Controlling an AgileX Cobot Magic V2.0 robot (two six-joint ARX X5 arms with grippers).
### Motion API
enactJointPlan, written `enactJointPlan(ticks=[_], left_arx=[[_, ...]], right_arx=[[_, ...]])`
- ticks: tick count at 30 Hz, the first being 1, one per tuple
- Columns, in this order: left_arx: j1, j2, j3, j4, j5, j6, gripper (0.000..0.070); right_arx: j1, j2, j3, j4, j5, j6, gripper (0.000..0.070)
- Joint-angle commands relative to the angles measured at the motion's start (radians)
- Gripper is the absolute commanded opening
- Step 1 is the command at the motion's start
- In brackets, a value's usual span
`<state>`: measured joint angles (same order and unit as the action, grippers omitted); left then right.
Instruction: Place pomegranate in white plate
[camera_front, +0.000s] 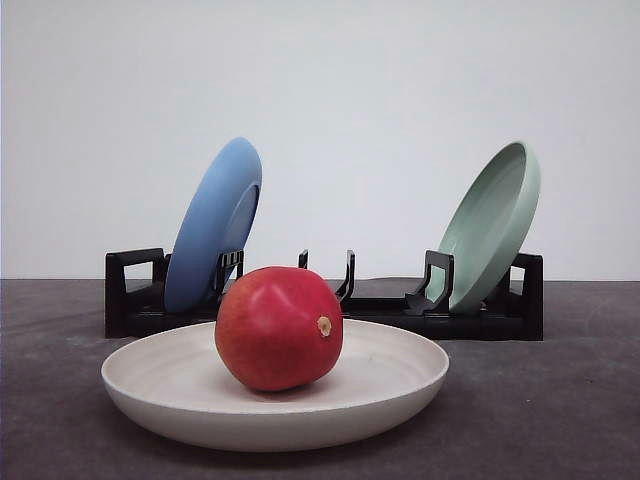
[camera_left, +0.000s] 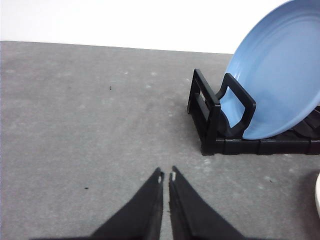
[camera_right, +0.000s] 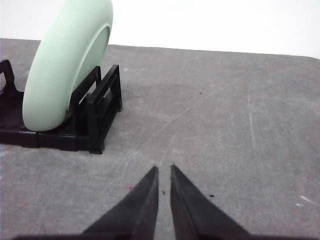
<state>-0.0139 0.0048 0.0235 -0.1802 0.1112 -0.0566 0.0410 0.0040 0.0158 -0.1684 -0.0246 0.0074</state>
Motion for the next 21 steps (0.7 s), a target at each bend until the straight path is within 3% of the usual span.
enactJointPlan(ticks=[1, 21], left_arx=[[0.000, 0.000, -0.011, 0.000, 0.001, -0.008, 0.0000], [0.000, 0.000, -0.011, 0.000, 0.000, -0.008, 0.0000]], right_arx=[[0.001, 0.000, -0.005, 0.011, 0.000, 0.011, 0.0039], [0.001, 0.000, -0.005, 0.011, 0.000, 0.011, 0.0039]])
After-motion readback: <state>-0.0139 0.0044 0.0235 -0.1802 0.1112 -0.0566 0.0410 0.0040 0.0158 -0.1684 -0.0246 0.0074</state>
